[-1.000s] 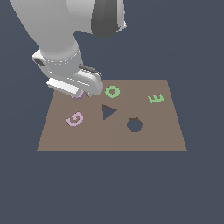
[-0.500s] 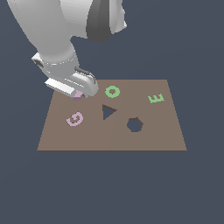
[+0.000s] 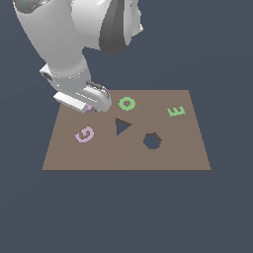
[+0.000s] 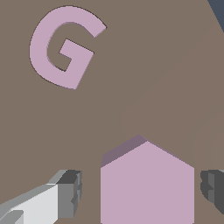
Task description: Insert a designated object into the corresponding slot on a board.
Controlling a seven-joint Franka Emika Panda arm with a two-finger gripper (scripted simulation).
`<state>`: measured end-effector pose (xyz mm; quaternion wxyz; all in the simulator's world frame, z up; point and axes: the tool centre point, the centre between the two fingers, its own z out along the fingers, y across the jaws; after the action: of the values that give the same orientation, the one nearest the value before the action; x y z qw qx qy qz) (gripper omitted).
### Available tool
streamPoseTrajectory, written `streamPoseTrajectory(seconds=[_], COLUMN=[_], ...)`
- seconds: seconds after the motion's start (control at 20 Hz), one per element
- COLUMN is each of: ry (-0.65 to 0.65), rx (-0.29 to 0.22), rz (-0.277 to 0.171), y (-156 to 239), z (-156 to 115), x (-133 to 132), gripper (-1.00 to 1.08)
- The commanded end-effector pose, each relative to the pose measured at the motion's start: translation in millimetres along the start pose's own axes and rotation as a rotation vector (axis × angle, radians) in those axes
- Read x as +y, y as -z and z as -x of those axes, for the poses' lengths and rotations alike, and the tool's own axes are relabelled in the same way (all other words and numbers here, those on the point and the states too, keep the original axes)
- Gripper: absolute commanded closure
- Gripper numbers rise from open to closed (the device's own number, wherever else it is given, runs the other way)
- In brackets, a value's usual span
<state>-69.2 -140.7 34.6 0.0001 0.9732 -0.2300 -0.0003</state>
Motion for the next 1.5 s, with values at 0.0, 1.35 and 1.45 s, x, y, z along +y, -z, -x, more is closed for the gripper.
streamPoseTrajectory(seconds=[0.0,1.35,1.45], ry=[0.000,0.200,0.264], rx=[0.000,0.001,0.001], rz=[0.000,0.000,0.000], y=[-4,-2,-1], z=[0,-25,-31], x=[0,-42,-57], gripper=[-0.92,1.08,1.08])
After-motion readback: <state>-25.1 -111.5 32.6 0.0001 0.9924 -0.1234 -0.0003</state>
